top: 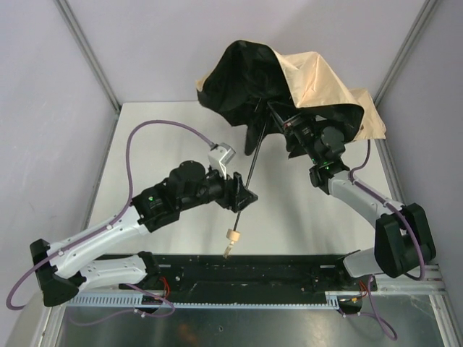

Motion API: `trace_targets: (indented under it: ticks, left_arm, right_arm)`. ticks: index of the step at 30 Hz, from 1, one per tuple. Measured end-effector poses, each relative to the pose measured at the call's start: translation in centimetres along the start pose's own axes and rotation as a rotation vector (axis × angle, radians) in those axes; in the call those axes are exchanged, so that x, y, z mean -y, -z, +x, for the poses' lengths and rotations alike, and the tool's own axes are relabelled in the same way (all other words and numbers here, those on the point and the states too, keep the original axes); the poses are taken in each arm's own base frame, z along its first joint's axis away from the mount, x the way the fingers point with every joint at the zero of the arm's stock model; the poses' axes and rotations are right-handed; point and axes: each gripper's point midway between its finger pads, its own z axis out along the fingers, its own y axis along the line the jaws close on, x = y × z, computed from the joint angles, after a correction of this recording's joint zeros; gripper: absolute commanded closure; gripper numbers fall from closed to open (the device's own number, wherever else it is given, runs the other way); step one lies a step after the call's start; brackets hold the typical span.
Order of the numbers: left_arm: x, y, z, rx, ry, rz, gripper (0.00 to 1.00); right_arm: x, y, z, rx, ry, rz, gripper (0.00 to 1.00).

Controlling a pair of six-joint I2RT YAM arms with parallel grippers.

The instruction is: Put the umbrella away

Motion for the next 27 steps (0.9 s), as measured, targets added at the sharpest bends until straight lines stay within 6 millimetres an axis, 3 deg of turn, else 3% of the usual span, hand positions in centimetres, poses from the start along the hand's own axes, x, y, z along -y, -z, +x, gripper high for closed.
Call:
trace_targets:
  ticks: [2, 9, 12, 16, 19, 23, 27]
  left_arm:
    - [0.3, -0.2, 1.8, -0.054, 0.021, 0.034, 0.28]
    - [0.5, -0.3, 4.7, -0.139, 0.069, 0.076, 0.82]
    - [0.0, -0.3, 5.1, -0.148, 0.084, 0.048, 0.97]
    - [-2.2, -0.6, 5.1, -0.199, 0.103, -0.049, 1.00]
    - [-2.4, -0.8, 5.1, -0.280, 0.102, -0.071, 1.00]
    - [-2.5, -0.1, 7.4, -0.430, 0.091, -0.079, 1.00]
    - [-2.6, 0.9, 9.5, -0.526, 0.102, -0.097, 1.00]
  right_arm:
    - [-0.1, -0.1, -0.6, 0.014, 0.000, -0.015, 1.00]
    - [0.7, -0.5, -1.0, 0.022, 0.012, -0.021, 1.00]
    - [0.8, -0.4, -1.2, 0.012, 0.048, -0.026, 1.00]
    - [0.4, 0.0, -1.3, 0.001, 0.142, -0.030, 1.00]
    - [0.2, 0.5, -1.3, 0.050, 0.213, 0.002, 1.00]
    - [0.2, 2.6, 0.1, 0.101, 0.175, -0.013, 1.00]
    - [2.1, 3.6, 1.5, 0.105, 0.121, 0.022, 1.00]
